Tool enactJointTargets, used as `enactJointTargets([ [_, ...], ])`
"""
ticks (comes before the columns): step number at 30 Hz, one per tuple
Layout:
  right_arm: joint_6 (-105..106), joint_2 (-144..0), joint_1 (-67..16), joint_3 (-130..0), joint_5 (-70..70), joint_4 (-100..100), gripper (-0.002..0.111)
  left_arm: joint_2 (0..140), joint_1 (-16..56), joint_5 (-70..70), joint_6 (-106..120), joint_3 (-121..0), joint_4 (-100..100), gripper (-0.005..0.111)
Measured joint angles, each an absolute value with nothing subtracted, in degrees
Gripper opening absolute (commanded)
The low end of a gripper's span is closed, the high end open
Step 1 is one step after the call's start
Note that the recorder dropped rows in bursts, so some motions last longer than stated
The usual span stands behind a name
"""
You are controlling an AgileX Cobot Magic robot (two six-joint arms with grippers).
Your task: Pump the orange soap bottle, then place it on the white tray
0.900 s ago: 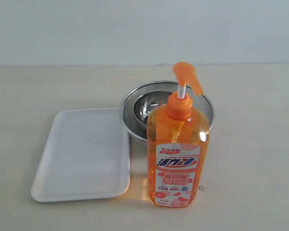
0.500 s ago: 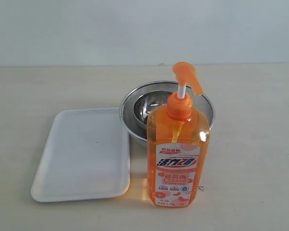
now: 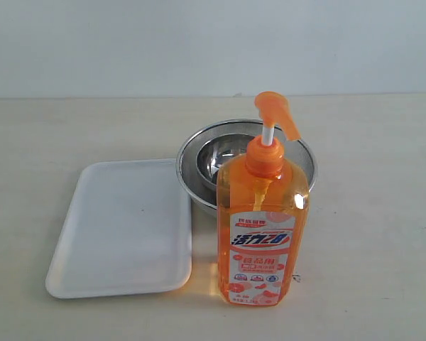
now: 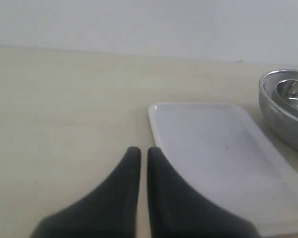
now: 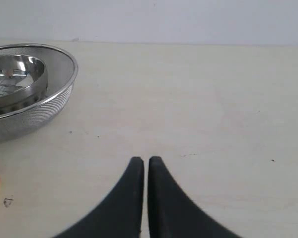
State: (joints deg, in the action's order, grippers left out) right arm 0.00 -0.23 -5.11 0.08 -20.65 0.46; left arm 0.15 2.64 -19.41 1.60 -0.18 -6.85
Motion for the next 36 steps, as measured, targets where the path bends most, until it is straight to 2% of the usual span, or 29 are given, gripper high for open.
enactJointTargets([
  [16,2.87,-0.23,-5.11,0.08,-17.51,-6.87,0.0,0.15,2.64,-19.41,1.6,-0.18,-6.85,0.005],
  [28,-3.03,-0.23,-5.11,0.08,19.3,-13.13,0.0,0.15,2.64,-19.41,1.6,-0.18,-6.85,0.005],
  [36,-14.2,-0.19,-5.11,0.08,35.05,-13.13,0.0,0.15,2.64,-19.41,1.6,-0.18,-6.85,0.005],
])
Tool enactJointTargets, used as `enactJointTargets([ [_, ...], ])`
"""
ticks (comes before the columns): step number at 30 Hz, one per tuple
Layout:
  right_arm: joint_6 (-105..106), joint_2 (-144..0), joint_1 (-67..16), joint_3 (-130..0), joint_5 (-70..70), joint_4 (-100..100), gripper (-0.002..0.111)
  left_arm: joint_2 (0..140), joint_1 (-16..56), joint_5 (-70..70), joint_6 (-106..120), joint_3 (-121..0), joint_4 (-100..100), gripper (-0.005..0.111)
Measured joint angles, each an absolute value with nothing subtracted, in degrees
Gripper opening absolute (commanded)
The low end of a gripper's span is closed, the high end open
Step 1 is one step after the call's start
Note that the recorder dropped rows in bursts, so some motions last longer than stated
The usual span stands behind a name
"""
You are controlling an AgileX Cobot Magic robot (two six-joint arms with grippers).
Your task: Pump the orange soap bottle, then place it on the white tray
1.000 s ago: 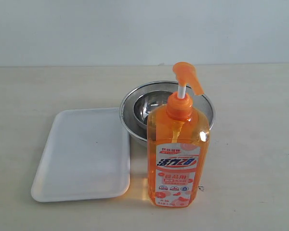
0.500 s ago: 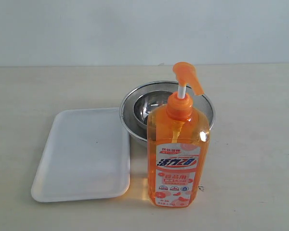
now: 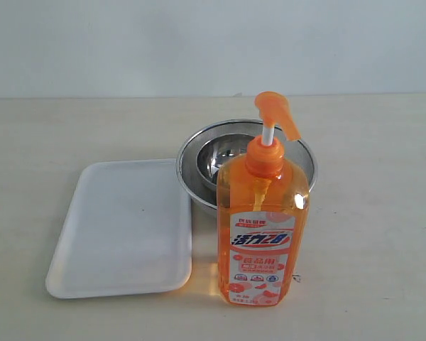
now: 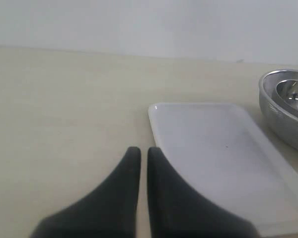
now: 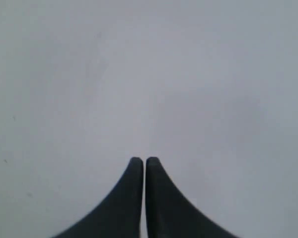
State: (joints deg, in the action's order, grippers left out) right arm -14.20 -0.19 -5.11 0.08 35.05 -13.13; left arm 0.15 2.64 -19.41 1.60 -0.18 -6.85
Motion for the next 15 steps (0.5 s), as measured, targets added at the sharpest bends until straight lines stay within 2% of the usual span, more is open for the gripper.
enactJointTargets([
  [6,-30.16,-0.19,-5.11,0.08,38.38,-12.89,0.0,0.15,2.64,-19.41,1.6,-0.18,-6.85,0.005],
  [15,-31.96,-0.19,-5.11,0.08,38.92,-13.48,0.0,0.15,2.64,-19.41,1.6,-0.18,-6.85,0.005],
])
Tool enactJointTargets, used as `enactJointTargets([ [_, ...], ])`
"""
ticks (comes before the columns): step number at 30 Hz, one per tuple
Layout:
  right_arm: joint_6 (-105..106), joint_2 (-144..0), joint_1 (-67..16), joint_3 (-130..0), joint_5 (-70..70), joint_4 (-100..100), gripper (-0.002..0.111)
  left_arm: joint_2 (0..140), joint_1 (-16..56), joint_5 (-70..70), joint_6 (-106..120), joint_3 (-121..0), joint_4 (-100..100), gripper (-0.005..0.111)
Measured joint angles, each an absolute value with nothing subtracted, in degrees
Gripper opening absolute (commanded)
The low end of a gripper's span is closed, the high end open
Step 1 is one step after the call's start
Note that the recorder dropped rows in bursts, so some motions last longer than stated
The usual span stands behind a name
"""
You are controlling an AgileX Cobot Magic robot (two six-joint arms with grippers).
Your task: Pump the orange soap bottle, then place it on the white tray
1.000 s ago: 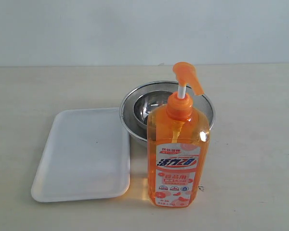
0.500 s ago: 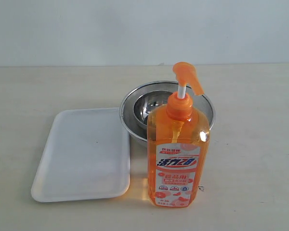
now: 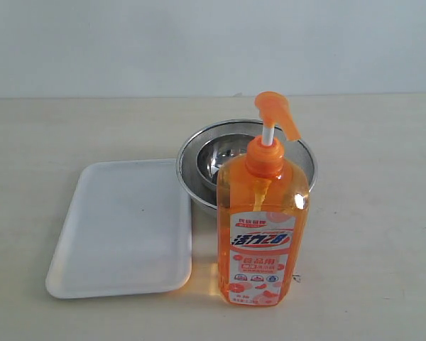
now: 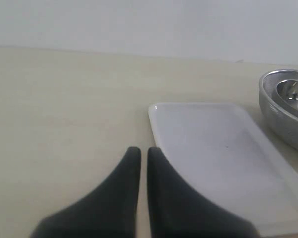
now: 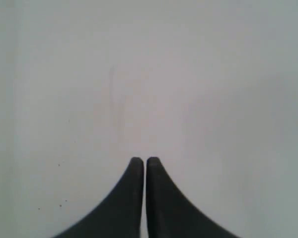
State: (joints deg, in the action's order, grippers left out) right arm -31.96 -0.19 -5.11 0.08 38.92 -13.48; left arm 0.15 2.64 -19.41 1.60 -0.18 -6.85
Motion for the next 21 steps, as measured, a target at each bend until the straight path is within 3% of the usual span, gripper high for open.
enactJointTargets([
  [8,-33.56,-3.07,-5.11,-9.65,26.96,-18.49,0.0,0.15,2.64,-19.41,1.6,-0.18,-6.85,0.005],
  [21,-55.77,-28.84,-5.11,-19.25,26.31,-42.96,0.0,0.15,2.64,-19.41,1.6,-0.18,-6.85,0.005],
])
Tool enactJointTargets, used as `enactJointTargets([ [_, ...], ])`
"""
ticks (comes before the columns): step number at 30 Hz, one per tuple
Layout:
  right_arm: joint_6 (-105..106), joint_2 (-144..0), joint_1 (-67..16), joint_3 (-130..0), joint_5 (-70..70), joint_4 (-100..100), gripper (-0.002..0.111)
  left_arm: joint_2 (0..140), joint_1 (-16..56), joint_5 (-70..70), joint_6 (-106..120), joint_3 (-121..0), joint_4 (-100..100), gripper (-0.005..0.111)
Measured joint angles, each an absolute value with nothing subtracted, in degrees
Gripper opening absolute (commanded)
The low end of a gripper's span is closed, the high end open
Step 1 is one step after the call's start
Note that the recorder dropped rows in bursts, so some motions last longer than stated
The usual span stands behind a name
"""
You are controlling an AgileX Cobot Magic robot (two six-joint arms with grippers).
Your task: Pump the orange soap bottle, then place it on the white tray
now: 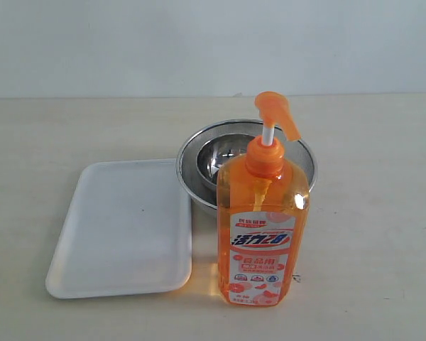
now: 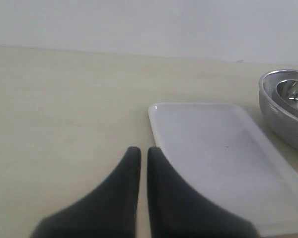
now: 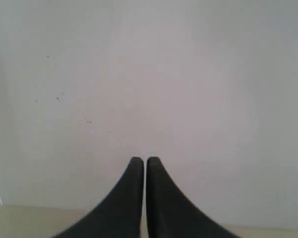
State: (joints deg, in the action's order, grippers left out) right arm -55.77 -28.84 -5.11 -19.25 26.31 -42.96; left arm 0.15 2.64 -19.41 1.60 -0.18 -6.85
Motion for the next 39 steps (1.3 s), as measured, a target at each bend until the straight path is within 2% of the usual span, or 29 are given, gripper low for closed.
enactJointTargets([
  [13,-68.95,-40.69,-5.11,-18.77,32.93,-69.28,0.0,0.15,2.64,-19.41,1.6,-0.18,-6.85,0.005],
  [20,-50.81,-42.87,-5.11,-9.57,44.51,-55.78,0.0,0.15,2.64,-19.41,1.6,-0.18,-6.85,0.005],
  [23,-43.34,-48.49,-5.11,-5.4,47.46,-50.57,0.0,0.15,2.64,-19.41,1.6,-0.18,-6.85,0.005],
  [30,-34.83,-62.01,-5.11,-4.97,55.6,-51.23,0.002,0.15,2.64,-19.41,1.6,-0.18,-6.85,0.005],
  [33,-32.89,-65.34,-5.11,-4.97,60.14,-53.13,0.016,0.15,2.64,-19.41,1.6,-0.18,-6.85,0.005],
  [34,-32.05,-65.98,-5.11,-4.97,60.97,-53.7,0.024,0.15,2.64,-19.41,1.6,-0.18,-6.85,0.005],
  [39,-28.0,-67.96,-5.11,-4.97,63.82,-56.86,0.079,0.15,2.64,-19.41,1.6,-0.18,-6.85,0.005],
])
